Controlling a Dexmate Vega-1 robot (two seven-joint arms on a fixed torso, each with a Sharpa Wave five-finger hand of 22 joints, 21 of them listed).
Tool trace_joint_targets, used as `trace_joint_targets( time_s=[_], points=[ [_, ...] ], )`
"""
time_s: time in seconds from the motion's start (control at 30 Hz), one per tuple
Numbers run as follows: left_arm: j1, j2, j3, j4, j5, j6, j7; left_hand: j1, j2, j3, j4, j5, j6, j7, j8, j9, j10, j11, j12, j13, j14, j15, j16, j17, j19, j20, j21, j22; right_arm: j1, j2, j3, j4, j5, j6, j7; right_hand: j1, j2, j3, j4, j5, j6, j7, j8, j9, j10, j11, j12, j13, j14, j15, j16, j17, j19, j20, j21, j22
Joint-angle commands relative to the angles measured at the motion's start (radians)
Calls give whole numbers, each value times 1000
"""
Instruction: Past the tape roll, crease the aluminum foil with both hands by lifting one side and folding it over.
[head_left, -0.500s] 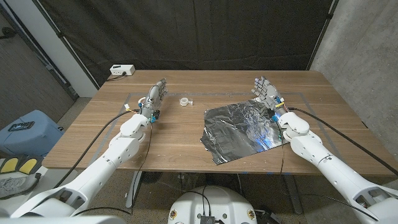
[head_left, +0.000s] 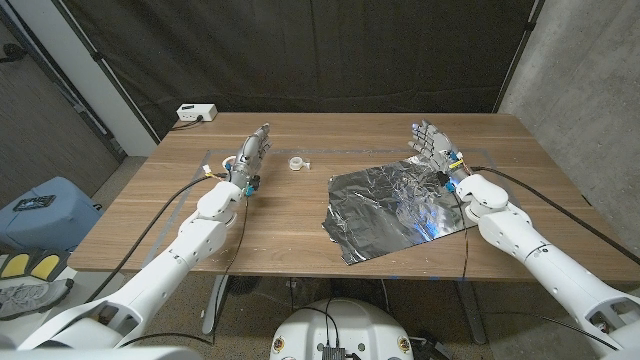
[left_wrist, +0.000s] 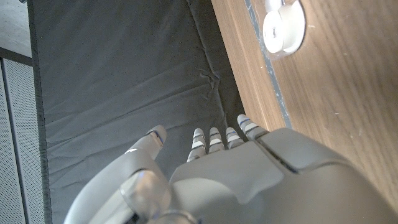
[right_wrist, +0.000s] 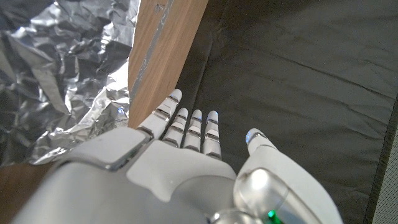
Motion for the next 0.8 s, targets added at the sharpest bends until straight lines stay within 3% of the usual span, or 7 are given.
trace_joint_targets(
  time_s=[0.03, 0.43, 0.5, 0.8],
  points=[
    [-22, -17, 12, 13, 19, -3, 13, 14, 0, -1, -9, 6, 10, 0, 4, 1, 1, -4, 4, 3, -2, -2, 1, 1, 0, 5, 4, 2, 28, -31, -4, 9, -22, -22, 14, 16, 2, 7, -10, 3, 2, 2, 2, 3, 1, 0, 4, 1, 10, -15, 3, -2, 8, -30, 5, 5],
    [-10, -28, 13, 11, 17, -10, 23, 20, 0, 0, -21, 8, 16, -2, 3, 1, 3, -4, 3, 3, 0, -3, -1, 1, 1, 5, 3, 2, 51, -74, -20, -10, -63, -66, 19, 32, -4, 14, -27, 1, 4, -1, 0, 4, 0, -4, 3, 1, 2, -11, -2, -7, -3, -22, 1, 5],
    [-7, -29, 13, 12, 15, -16, 19, 21, 0, 0, -23, 8, 20, -4, 4, 2, 4, -3, 3, 3, 0, -4, -1, 1, 1, 5, 3, 2, 55, -84, -24, -18, -76, -79, 14, 34, -6, 15, -31, -1, 4, -6, -2, 4, -2, -17, 2, 1, 0, -8, -2, -7, -5, -11, 1, 6],
    [9, -29, 13, -9, 20, -25, 30, 25, -2, 0, -31, 9, 24, -3, 3, 2, 3, -5, 1, 3, -1, -5, -2, 1, 0, 4, 2, 1, 71, -127, -39, -55, -121, -125, 13, 51, -12, 18, -52, -4, 7, -10, -3, 4, 4, -27, 4, 1, -13, 1, -6, -11, -15, -10, -1, 6]
  ],
)
